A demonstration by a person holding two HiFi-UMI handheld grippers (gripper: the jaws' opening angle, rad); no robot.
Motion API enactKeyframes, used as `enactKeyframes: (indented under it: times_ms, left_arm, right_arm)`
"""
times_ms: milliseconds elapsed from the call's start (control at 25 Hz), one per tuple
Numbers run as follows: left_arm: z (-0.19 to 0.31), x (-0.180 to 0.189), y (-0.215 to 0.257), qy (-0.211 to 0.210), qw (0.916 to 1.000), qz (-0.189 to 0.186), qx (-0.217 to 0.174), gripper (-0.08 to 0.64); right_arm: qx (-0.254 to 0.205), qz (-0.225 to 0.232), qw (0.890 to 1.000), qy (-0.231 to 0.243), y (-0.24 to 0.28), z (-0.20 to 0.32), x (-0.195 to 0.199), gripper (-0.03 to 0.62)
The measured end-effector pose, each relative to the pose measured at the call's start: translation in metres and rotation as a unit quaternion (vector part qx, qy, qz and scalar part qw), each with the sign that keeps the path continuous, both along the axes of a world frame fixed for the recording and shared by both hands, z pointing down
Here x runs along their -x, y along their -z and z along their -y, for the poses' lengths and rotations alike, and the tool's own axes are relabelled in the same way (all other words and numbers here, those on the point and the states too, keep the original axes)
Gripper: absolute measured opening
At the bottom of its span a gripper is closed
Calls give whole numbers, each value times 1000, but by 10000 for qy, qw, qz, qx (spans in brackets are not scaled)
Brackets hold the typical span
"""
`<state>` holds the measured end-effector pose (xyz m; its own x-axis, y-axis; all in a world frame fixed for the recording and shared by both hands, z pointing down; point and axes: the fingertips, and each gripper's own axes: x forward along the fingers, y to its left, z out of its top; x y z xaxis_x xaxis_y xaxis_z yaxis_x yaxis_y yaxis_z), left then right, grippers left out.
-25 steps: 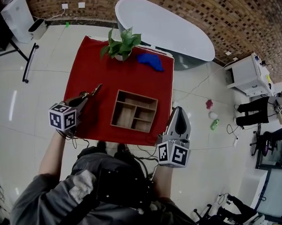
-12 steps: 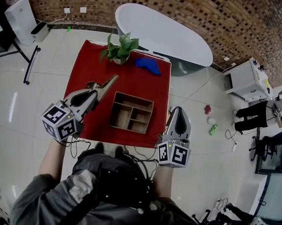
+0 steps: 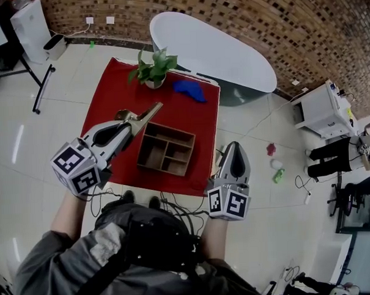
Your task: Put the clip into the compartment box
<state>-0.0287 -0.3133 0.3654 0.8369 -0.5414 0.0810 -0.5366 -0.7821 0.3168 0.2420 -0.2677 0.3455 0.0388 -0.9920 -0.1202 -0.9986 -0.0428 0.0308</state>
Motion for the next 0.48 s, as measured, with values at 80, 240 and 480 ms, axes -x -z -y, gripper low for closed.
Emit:
enactKeyframes:
  times_ms: [80, 240, 480]
  left_arm:
    - [-6, -5, 4, 7, 10000, -32, -31, 54]
    - [-19, -11, 8, 17, 9999, -133, -49, 52]
    - [-22, -17, 15, 64, 9998, -146, -73, 52]
  right_arm:
    - [-21, 20, 10000, 24, 1, -3, -4, 19]
    - [-52, 48, 10000, 70, -1, -11, -7, 19]
    - [-94, 90, 9999, 74, 5, -13, -16, 19]
